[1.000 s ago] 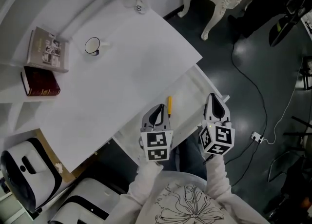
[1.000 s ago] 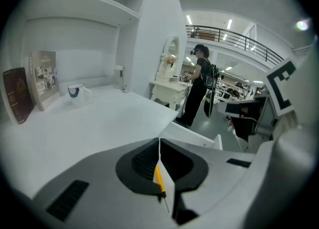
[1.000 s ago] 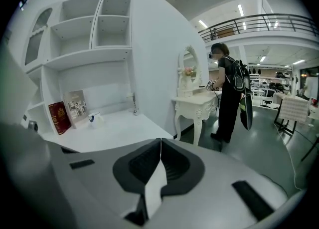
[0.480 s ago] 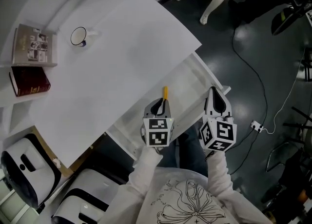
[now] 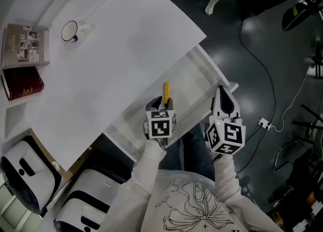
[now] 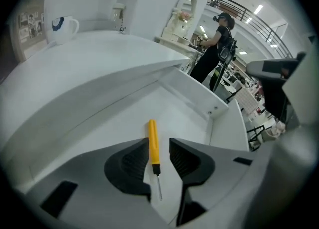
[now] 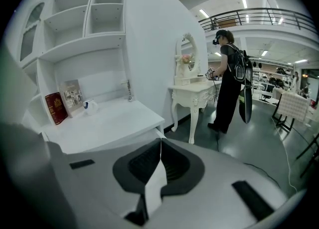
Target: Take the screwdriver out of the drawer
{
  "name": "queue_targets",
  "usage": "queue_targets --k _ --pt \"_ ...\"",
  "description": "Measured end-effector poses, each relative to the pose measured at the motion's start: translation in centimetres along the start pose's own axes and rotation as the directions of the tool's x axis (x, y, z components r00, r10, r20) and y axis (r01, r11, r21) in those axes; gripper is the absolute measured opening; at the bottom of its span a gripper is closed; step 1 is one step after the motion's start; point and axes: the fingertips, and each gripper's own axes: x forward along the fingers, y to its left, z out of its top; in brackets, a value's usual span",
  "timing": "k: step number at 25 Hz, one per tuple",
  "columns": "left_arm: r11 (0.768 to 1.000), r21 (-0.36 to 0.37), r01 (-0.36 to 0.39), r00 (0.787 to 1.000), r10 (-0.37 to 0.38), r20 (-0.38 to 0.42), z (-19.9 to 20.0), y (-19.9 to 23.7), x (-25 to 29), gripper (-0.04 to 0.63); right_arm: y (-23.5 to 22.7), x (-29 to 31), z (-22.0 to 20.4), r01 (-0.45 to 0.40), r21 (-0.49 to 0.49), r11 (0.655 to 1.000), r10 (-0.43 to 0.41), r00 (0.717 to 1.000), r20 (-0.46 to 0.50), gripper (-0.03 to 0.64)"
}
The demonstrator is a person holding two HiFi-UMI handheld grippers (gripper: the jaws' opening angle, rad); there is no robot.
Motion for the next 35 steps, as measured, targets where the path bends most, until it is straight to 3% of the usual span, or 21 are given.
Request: queue_targets --k 3,10,15,18,26,35 --pt "1.000 0.000 -0.002 1.000 0.002 -0.024 -0.2 0.1 1.1 0.158 -0.2 0.3 -0.5 -0.001 0.000 1.000 0.001 1.000 -0.011 0.003" --pt "1.000 0.015 -0.027 0.996 0.029 -0.087 -1.0 0.4 3.3 0.166 -0.4 0.9 -1.6 -0.007 0.002 1.000 0.007 0.999 -0.036 0.003" --pt "0.999 0.002 -0.039 0.990 0.039 -0.138 -1.8 0.8 4.4 0.160 -0.4 1.4 -2.0 -0.014 0.004 1.000 0.014 0.999 -0.049 0.003" --pt "0.998 -0.003 -0.059 0.987 0.058 -0.153 -2.1 1.1 4.6 0.119 -0.4 1.6 -2.2 -0.014 0.007 1.000 0.015 0.998 -0.054 0.003" --pt "0.996 0.032 -0.083 0.983 0.087 -0.159 -2.1 1.2 4.9 0.074 -0.6 1.7 -2.5 -0.018 0.002 1.000 0.018 0.998 -0.065 0.003" --pt "0.997 0.058 -0.042 0.993 0.048 -0.111 -0.9 -0.3 2.8 0.069 -0.7 1.0 -1.5 -0.034 -0.002 0.999 0.034 0.998 -0.045 0.003"
